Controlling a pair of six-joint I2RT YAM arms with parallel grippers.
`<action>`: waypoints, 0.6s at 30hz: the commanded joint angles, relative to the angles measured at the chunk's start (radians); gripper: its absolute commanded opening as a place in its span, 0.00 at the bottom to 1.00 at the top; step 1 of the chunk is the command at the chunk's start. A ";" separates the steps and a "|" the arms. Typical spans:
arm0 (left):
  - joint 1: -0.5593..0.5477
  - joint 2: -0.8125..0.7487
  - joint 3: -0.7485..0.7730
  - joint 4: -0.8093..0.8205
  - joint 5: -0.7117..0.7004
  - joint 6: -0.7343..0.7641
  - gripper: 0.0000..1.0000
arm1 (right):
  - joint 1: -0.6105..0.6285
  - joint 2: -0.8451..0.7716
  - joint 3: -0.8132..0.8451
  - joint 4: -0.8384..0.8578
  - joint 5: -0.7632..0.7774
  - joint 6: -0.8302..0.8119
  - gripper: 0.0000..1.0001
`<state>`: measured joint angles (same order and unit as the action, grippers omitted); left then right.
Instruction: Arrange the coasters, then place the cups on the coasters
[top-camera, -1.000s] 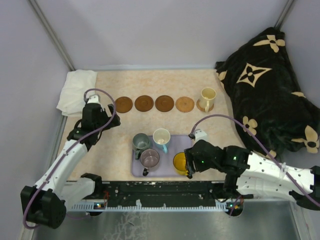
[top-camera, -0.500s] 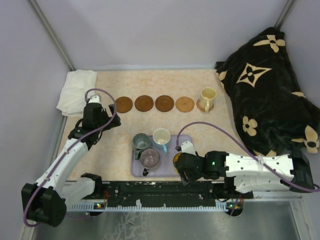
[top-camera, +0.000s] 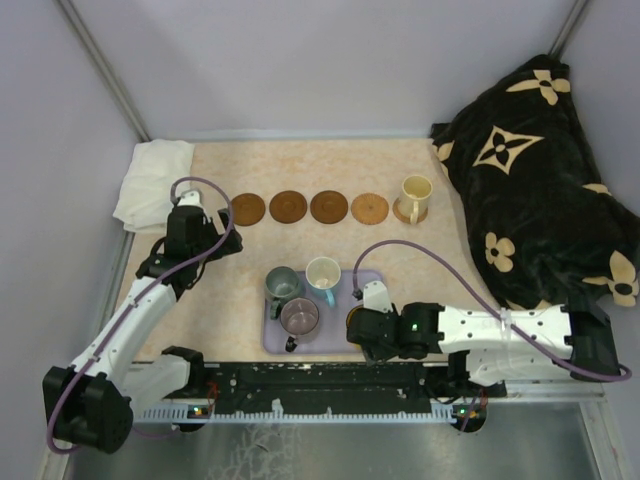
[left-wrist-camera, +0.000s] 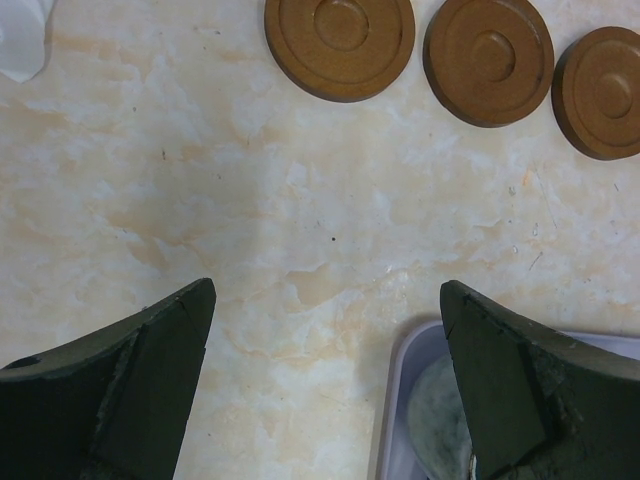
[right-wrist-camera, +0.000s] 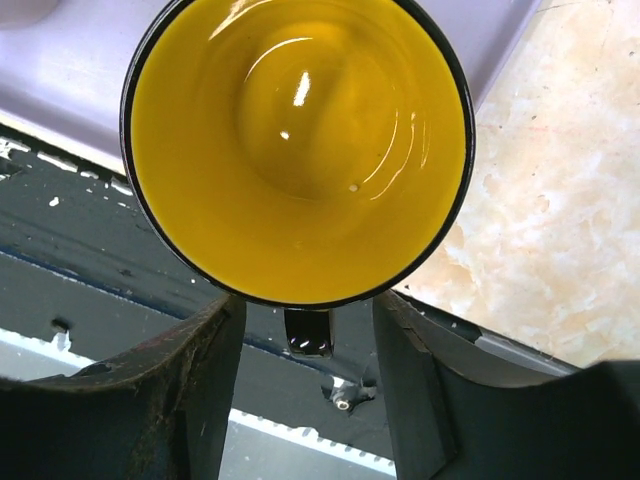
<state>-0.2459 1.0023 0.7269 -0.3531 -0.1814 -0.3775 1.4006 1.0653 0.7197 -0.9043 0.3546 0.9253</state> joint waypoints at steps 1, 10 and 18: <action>0.002 -0.002 0.019 0.008 0.016 0.002 1.00 | 0.009 0.015 0.025 0.035 0.037 0.036 0.53; 0.002 -0.008 0.018 0.011 0.020 0.005 1.00 | 0.009 0.061 0.021 0.051 0.046 0.052 0.49; 0.002 -0.008 0.016 0.013 0.030 0.001 1.00 | 0.008 0.106 0.025 0.051 0.054 0.073 0.41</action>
<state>-0.2459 1.0023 0.7269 -0.3531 -0.1669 -0.3775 1.4006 1.1557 0.7197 -0.8722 0.3637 0.9657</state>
